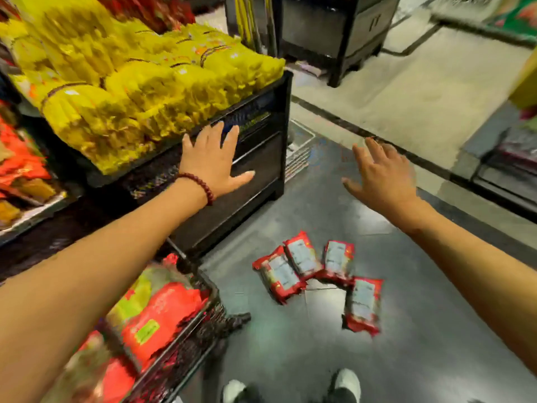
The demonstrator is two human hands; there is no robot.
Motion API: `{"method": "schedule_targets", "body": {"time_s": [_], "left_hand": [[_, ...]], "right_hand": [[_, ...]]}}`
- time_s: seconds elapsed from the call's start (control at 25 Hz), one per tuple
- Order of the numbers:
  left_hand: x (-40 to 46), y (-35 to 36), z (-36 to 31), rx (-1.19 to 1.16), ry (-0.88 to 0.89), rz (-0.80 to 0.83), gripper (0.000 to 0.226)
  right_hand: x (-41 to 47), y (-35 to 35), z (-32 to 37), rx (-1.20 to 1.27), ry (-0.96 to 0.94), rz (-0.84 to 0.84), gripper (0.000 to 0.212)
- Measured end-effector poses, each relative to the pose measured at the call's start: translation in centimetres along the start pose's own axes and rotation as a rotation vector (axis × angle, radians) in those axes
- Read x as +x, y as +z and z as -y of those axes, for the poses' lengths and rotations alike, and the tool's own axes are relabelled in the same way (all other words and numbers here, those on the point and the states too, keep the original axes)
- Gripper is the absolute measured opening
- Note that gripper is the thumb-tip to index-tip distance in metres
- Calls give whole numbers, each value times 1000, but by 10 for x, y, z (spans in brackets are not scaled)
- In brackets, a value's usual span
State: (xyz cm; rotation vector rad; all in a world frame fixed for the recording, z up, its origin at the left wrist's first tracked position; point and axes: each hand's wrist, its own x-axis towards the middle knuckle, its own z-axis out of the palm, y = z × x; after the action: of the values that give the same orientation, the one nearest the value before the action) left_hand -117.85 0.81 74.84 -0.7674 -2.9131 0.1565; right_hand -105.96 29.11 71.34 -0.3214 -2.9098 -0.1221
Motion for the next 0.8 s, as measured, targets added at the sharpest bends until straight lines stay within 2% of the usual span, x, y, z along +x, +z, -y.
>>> {"method": "schedule_targets", "body": {"time_s": [0.16,0.28,0.44,0.6,0.8], "left_hand": [[40,21,-125,-8,144,22,95],[72,53,-224,-8,236,68,94],[118,119,-316,-38,275,144,90],[144,264,-388,-101,286,273,87],[137,513,-449,-254,90,567,77]], "right_hand": [[-46,28,-131,-19,148,49,71],[-68,70,-220,-27,186,95,68],[-80,140,-306,-21,268,179,65],[-116,282,-346,95,431,408,67],[-203,520,-328,261,643,741,67]]}}
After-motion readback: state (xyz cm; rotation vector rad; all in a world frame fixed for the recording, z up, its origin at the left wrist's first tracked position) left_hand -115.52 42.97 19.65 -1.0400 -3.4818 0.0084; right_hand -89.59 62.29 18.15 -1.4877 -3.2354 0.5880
